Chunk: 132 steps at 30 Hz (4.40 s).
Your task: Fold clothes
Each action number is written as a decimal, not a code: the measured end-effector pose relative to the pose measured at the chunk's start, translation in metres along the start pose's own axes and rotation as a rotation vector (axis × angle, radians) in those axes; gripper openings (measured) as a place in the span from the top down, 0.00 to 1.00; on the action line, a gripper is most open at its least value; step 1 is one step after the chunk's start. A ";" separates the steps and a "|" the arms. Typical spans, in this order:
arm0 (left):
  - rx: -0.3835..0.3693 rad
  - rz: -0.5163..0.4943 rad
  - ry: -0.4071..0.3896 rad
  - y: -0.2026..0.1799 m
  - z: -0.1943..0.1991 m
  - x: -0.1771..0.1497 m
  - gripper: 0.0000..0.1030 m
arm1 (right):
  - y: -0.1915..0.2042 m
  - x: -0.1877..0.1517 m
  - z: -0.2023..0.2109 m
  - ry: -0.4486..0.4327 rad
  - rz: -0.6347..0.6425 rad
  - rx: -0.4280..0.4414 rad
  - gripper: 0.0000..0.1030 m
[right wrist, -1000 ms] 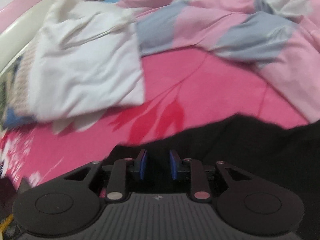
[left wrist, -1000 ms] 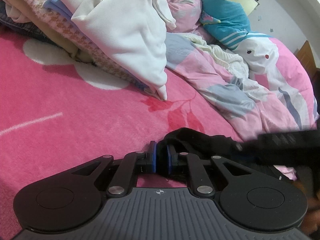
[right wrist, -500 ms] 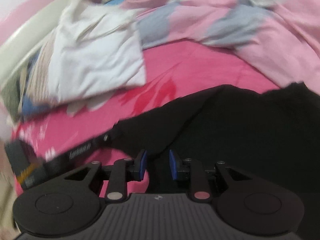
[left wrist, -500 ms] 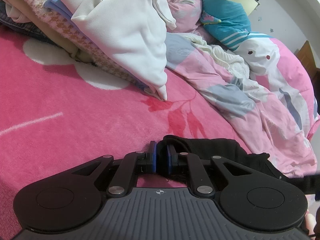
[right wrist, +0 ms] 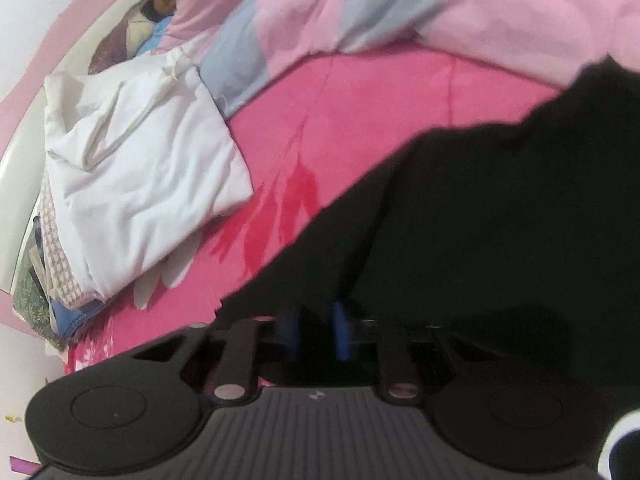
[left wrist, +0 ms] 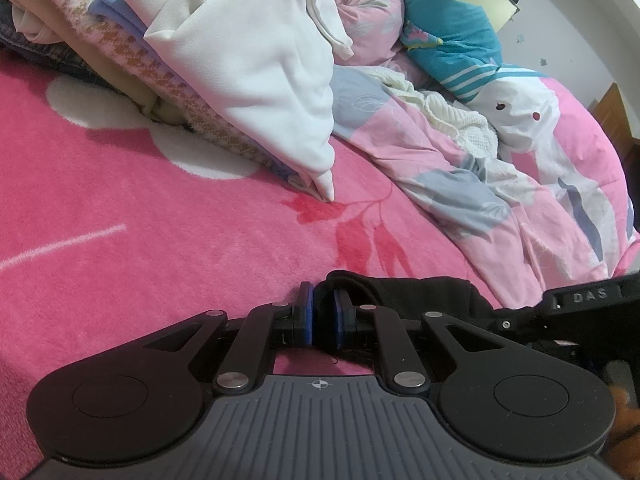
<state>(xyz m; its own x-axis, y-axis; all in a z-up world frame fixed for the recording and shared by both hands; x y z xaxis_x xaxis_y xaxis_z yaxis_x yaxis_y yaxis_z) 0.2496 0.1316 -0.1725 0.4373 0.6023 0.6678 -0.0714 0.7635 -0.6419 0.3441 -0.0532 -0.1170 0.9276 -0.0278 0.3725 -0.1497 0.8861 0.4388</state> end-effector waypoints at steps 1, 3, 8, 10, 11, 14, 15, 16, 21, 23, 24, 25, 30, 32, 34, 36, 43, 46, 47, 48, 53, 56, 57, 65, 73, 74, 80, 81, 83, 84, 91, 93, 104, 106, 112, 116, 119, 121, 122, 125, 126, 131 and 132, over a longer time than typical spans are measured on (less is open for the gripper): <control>0.000 0.000 0.000 0.000 0.000 0.000 0.89 | 0.004 0.005 0.002 -0.026 0.004 0.007 0.97; 0.000 0.000 0.000 0.000 0.000 0.000 0.89 | 0.012 0.018 0.005 -0.080 0.014 0.019 0.99; 0.000 -0.001 0.000 0.000 0.001 0.000 0.89 | 0.037 0.048 -0.005 -0.145 0.046 0.050 0.99; 0.000 -0.003 0.000 0.000 0.000 0.000 0.89 | 0.045 0.059 -0.014 -0.150 0.050 0.065 0.99; 0.000 -0.003 0.000 0.000 0.000 0.000 0.89 | 0.047 0.064 -0.019 -0.155 0.052 0.064 0.99; 0.000 -0.001 -0.001 0.000 0.001 0.000 0.89 | 0.048 0.074 -0.040 -0.144 0.033 0.062 0.99; 0.000 0.000 -0.001 0.000 0.001 0.000 0.89 | 0.047 0.076 -0.047 -0.130 0.014 0.071 0.99; -0.001 0.002 -0.002 0.000 0.001 0.000 0.89 | 0.045 0.077 -0.054 -0.112 -0.015 0.087 0.99; -0.004 0.005 -0.002 0.001 0.001 0.000 0.90 | 0.035 0.085 -0.085 -0.033 -0.230 0.233 0.97; -0.005 0.009 -0.002 0.001 0.001 0.000 0.90 | 0.032 0.091 -0.082 -0.045 -0.291 0.308 0.97; -0.006 0.012 -0.002 0.001 0.001 0.000 0.90 | 0.032 0.093 -0.075 -0.065 -0.294 0.330 0.97; -0.007 0.015 -0.003 0.002 0.001 0.000 0.90 | 0.032 0.094 -0.066 -0.089 -0.276 0.342 0.97; -0.013 0.045 -0.009 0.004 0.004 0.001 0.90 | 0.041 0.066 -0.031 -0.085 0.037 0.198 0.97; -0.012 0.059 -0.014 0.006 0.005 0.002 0.91 | 0.047 0.048 -0.029 -0.063 0.179 0.116 0.97; -0.008 0.064 -0.021 0.006 0.006 0.002 0.92 | 0.055 0.032 -0.035 -0.042 0.311 0.051 0.97; 0.000 0.063 -0.029 0.007 0.008 0.002 0.94 | 0.064 0.026 -0.048 -0.027 0.384 0.014 0.97; 0.012 0.084 -0.068 0.011 0.015 0.005 0.99 | 0.100 0.036 -0.102 -0.059 0.409 0.027 0.97; 0.006 0.101 -0.069 0.013 0.016 0.007 0.99 | 0.090 0.048 -0.083 -0.087 0.324 0.073 0.97; 0.004 0.108 -0.069 0.014 0.016 0.007 0.99 | 0.081 0.054 -0.067 -0.123 0.292 0.081 0.97; 0.000 0.116 -0.066 0.014 0.016 0.007 0.99 | 0.069 0.062 -0.049 -0.159 0.256 0.086 0.97; -0.043 0.156 -0.028 0.014 0.016 0.007 0.94 | 0.002 0.075 0.035 -0.233 0.053 0.108 0.97; -0.061 0.143 0.006 0.009 0.016 0.003 0.91 | -0.028 0.050 0.065 -0.198 -0.006 0.124 0.97; -0.059 0.134 0.014 0.008 0.016 0.003 0.91 | -0.031 0.037 0.067 -0.171 0.004 0.120 0.97; 0.043 -0.012 0.039 -0.006 0.017 0.000 1.00 | -0.013 -0.030 0.056 -0.135 0.229 -0.011 0.97; 0.065 -0.003 0.032 0.006 0.027 0.002 1.00 | -0.035 0.008 0.052 -0.194 0.161 -0.071 0.97; 0.067 -0.009 0.030 0.005 0.027 0.003 1.00 | -0.036 0.015 0.046 -0.192 0.150 -0.075 0.97; 0.065 -0.020 0.027 0.007 0.027 0.001 0.99 | -0.031 0.058 -0.015 -0.171 0.120 -0.152 0.97; 0.067 -0.028 0.026 0.006 0.026 0.000 0.99 | -0.034 0.067 -0.029 -0.169 0.111 -0.191 0.99; 0.070 -0.035 0.026 0.006 0.026 0.000 0.99 | -0.039 0.086 -0.044 -0.192 0.052 -0.196 1.00; 0.069 -0.034 0.026 0.007 0.026 0.000 0.99 | -0.041 0.096 -0.045 -0.208 0.014 -0.192 1.00; 0.055 -0.017 0.022 0.009 0.026 0.000 0.98 | -0.002 0.087 -0.023 -0.162 0.100 -0.104 0.98; 0.054 -0.013 0.021 0.010 0.026 0.000 0.97 | 0.020 0.068 -0.031 -0.094 0.181 -0.071 0.98; 0.054 -0.014 0.013 0.011 0.026 0.000 0.95 | 0.009 0.118 -0.050 -0.225 -0.140 -0.076 0.98; 0.049 -0.006 0.010 0.012 0.026 0.000 0.95 | -0.017 0.129 -0.003 -0.308 -0.238 -0.043 0.98; 0.023 0.030 -0.005 0.013 0.028 0.001 0.94 | -0.116 0.077 0.179 -0.500 -0.377 -0.012 0.97; 0.007 0.059 -0.024 0.014 0.031 0.001 0.92 | -0.178 -0.002 0.271 -0.602 -0.468 -0.042 0.97; 0.017 0.058 -0.051 0.014 0.034 0.002 0.91 | -0.221 -0.068 0.302 -0.627 -0.554 -0.076 0.96; 0.029 0.042 -0.075 0.011 0.038 0.004 0.88 | -0.249 -0.108 0.312 -0.616 -0.627 -0.083 0.96; 0.034 0.035 -0.094 0.010 0.040 0.006 0.84 | -0.262 -0.127 0.314 -0.613 -0.660 -0.087 0.96; 0.053 0.015 -0.150 0.007 0.049 0.011 0.77 | -0.287 -0.168 0.315 -0.611 -0.728 -0.076 0.95; 0.062 0.004 -0.160 0.005 0.051 0.013 0.75 | -0.292 -0.175 0.314 -0.613 -0.744 -0.073 0.96; 0.083 -0.123 -0.170 -0.026 0.059 0.023 0.75 | -0.305 -0.186 0.312 -0.611 -0.737 -0.079 0.95; 0.067 -0.148 -0.166 -0.037 0.059 0.026 0.75 | -0.304 -0.184 0.310 -0.602 -0.712 -0.089 0.95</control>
<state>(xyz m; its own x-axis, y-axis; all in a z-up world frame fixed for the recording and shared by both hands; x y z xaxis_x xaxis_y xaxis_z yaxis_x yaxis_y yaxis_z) 0.2107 0.1323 -0.1094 0.2940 0.5083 0.8094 -0.0794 0.8569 -0.5093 0.1126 -0.4613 -0.0657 0.4531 -0.7907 0.4117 0.4356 0.5994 0.6716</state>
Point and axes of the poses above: each gripper's, at about its wrist camera, not at the fingertips, and z roughly against the way its jaws point, y to its left, x to its top, the point moved 9 cm from there along -z, roughly the way its jaws point, and after that the axes turned 10 degrees about -x, right-handed, at the moved point
